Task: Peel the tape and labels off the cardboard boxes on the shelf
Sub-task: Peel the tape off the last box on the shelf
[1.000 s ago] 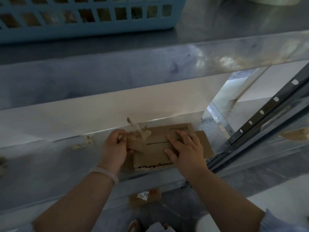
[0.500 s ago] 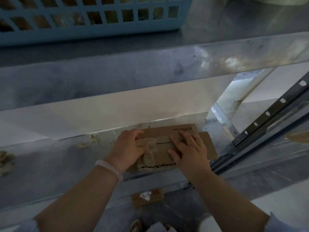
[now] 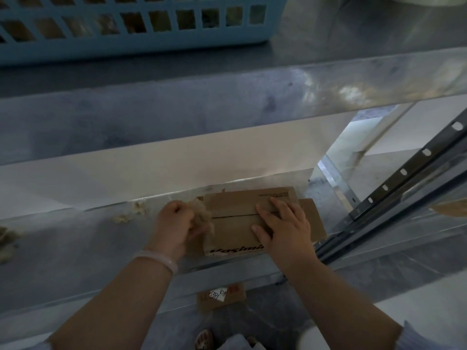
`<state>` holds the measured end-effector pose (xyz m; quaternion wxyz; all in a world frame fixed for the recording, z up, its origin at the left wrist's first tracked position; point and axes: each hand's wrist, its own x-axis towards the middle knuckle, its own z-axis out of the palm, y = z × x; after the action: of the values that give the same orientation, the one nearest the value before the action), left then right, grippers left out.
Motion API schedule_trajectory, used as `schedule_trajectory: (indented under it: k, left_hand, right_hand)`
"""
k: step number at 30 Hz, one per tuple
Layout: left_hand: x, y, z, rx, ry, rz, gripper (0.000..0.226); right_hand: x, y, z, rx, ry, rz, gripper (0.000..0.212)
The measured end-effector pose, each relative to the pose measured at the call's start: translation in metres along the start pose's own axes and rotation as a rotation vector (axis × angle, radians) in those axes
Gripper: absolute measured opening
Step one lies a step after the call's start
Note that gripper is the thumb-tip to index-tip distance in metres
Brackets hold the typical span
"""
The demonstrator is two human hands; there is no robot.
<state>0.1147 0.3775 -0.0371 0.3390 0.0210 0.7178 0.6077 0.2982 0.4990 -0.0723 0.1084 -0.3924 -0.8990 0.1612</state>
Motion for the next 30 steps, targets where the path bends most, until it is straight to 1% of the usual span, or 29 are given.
schedule_trajectory:
  k: [1,2,3,4,5,7,8,9,10,13,15,17,20,22,23,24,25,27,29,30]
  left_hand:
    - [0.002,0.001,-0.005,-0.101,0.015,-0.023,0.023]
    - [0.003,0.002,-0.010,-0.107,0.025,-0.006,0.026]
    - [0.004,0.001,-0.013,-0.015,0.035,0.056,0.027]
    - [0.003,0.000,-0.015,0.164,0.060,0.169,0.028]
    - [0.004,-0.002,-0.016,0.380,0.082,0.326,0.030]
    - [0.003,-0.006,-0.016,0.729,0.094,0.666,0.029]
    - [0.003,-0.008,-0.016,0.826,0.078,0.799,0.028]
    - [0.003,-0.010,-0.016,0.881,0.055,0.889,0.026]
    - [0.004,-0.011,-0.016,0.920,0.027,0.930,0.024]
    - [0.003,-0.011,-0.012,0.967,-0.013,0.924,0.017]
    - [0.005,-0.010,-0.008,0.919,-0.013,0.864,0.016]
    - [0.005,-0.008,-0.004,0.846,-0.077,0.726,0.017]
    - [0.000,0.002,0.004,0.783,-0.247,0.431,0.026]
    - [-0.001,0.008,0.007,0.665,-0.352,0.300,0.027]
    - [0.001,0.009,0.006,0.575,-0.399,0.275,0.025]
    - [0.003,0.009,0.004,0.525,-0.401,0.270,0.023]
    - [0.005,0.009,0.001,0.521,-0.352,0.286,0.026]
    - [0.010,0.007,-0.009,0.518,-0.230,0.330,0.040]
    - [0.010,0.005,-0.014,0.547,-0.205,0.350,0.047]
    - [0.010,0.005,-0.015,0.601,-0.204,0.374,0.047]
  right_hand:
    - [0.001,0.000,0.000,-0.007,-0.027,0.002,0.060]
    - [0.001,0.000,0.000,-0.019,-0.059,0.005,0.059]
    - [0.001,0.000,0.000,-0.026,-0.075,0.005,0.061]
    - [0.001,0.000,-0.001,-0.026,-0.071,0.002,0.065]
    - [0.001,-0.001,-0.001,-0.025,-0.062,0.001,0.066]
    - [0.001,-0.001,-0.001,-0.038,-0.080,0.003,0.058]
    - [0.001,0.000,-0.001,-0.046,-0.087,0.003,0.055]
    - [0.001,0.000,-0.001,-0.049,-0.086,0.003,0.054]
    - [0.000,0.000,-0.001,-0.049,-0.075,0.003,0.055]
    - [-0.001,-0.002,0.000,-0.049,-0.027,-0.008,0.065]
    - [-0.002,-0.002,0.002,-0.052,-0.015,-0.010,0.066]
    - [-0.002,-0.002,0.003,-0.055,0.011,-0.011,0.063]
    - [-0.002,-0.002,0.004,-0.075,0.006,-0.005,0.062]
    - [-0.001,-0.002,0.004,-0.080,-0.002,-0.002,0.063]
    - [-0.001,-0.002,0.004,-0.083,0.004,-0.005,0.063]
    - [-0.001,-0.002,0.004,-0.084,0.013,-0.009,0.062]
    - [-0.001,-0.002,0.004,-0.085,0.018,-0.013,0.062]
    - [-0.001,-0.001,0.005,-0.093,0.014,-0.017,0.061]
    - [-0.001,0.000,0.006,-0.101,0.028,-0.022,0.059]
    - [-0.001,-0.001,0.007,-0.104,0.036,-0.024,0.058]
